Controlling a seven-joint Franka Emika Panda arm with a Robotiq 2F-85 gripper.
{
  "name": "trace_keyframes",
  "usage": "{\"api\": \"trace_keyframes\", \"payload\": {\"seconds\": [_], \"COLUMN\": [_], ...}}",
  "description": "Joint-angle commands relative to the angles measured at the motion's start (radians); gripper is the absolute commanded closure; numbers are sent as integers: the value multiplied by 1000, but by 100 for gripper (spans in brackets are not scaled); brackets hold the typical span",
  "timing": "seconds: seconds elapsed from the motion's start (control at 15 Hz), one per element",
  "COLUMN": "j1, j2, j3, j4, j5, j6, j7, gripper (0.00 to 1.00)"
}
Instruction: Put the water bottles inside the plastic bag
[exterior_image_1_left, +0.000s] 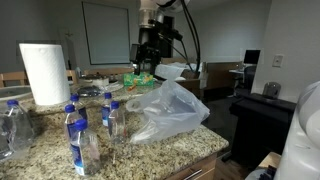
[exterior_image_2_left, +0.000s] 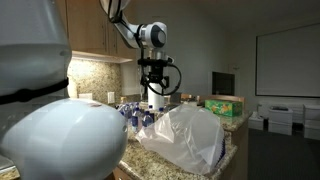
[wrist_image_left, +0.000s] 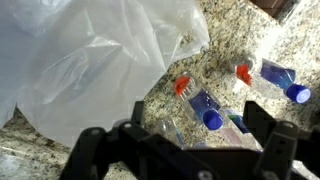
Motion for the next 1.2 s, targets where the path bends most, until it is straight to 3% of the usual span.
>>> {"api": "trace_keyframes", "payload": {"seconds": [0.0, 0.27, 0.73, 1.13], "j1": [9, 44, 81, 132], "j2": [31, 108, 323, 472], "j3": [9, 31, 119, 140], "j4": [19, 60, 85, 135], "j5": [11, 71, -102, -141], "j6": [21, 81, 211, 306], "j7": [-20, -51, 49, 161], "gripper": [0, 0, 0, 0]}}
